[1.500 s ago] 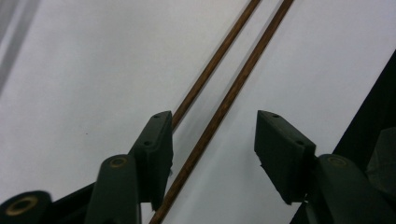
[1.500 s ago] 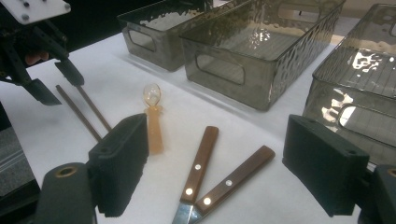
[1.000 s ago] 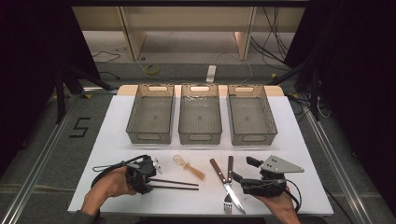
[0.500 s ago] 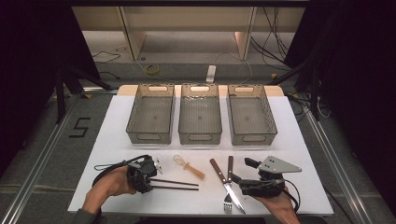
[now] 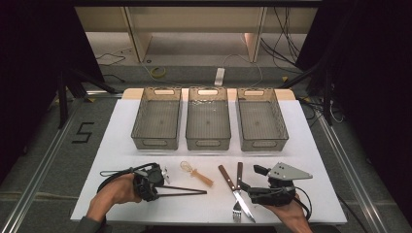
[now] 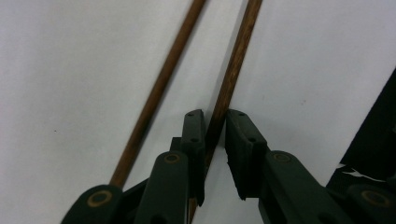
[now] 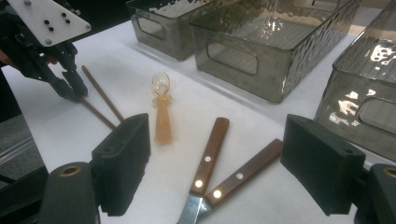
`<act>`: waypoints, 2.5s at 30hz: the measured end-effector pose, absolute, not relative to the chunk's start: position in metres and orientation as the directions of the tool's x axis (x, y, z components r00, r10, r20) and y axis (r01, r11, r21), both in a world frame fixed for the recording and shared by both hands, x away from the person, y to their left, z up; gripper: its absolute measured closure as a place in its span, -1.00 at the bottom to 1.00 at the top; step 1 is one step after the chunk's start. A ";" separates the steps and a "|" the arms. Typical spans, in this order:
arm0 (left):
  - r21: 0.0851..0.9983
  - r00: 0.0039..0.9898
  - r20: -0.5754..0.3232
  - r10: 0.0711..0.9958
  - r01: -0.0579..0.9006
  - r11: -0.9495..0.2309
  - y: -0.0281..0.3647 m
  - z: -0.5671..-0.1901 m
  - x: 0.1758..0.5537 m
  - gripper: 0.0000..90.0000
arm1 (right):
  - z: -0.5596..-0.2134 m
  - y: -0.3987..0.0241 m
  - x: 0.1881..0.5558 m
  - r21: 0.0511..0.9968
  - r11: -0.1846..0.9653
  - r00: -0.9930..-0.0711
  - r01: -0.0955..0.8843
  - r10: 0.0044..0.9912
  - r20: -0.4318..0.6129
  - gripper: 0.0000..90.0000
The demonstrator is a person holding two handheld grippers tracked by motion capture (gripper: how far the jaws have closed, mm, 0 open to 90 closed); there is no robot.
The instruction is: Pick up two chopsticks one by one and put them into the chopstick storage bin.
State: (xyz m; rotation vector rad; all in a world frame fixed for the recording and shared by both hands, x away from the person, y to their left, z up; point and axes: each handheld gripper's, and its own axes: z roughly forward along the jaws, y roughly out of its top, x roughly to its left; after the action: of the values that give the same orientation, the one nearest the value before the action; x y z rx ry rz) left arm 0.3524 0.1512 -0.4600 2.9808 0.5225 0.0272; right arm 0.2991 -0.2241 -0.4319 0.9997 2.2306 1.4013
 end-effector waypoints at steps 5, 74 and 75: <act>0.123 0.951 -0.008 0.310 0.308 -0.943 0.152 -0.460 0.352 0.76 | -0.432 -0.223 0.299 0.878 0.278 -0.706 0.390 0.702 0.092 -0.45; 0.655 0.652 -0.044 0.757 0.591 -0.471 0.189 -0.379 0.401 0.87 | -0.432 -0.226 0.299 0.887 0.263 -0.710 0.379 0.697 0.097 -0.47; 0.660 0.646 -0.044 0.762 0.591 -0.463 0.190 -0.378 0.403 0.87 | -0.432 -0.226 0.299 0.888 0.265 -0.711 0.376 0.696 0.094 -0.47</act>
State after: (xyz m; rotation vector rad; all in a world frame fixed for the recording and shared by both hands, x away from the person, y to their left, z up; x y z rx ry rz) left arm 0.4032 0.1899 -0.3780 2.2125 1.0473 0.3396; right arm 0.2991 -0.2259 -0.4319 0.9835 2.2248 1.4256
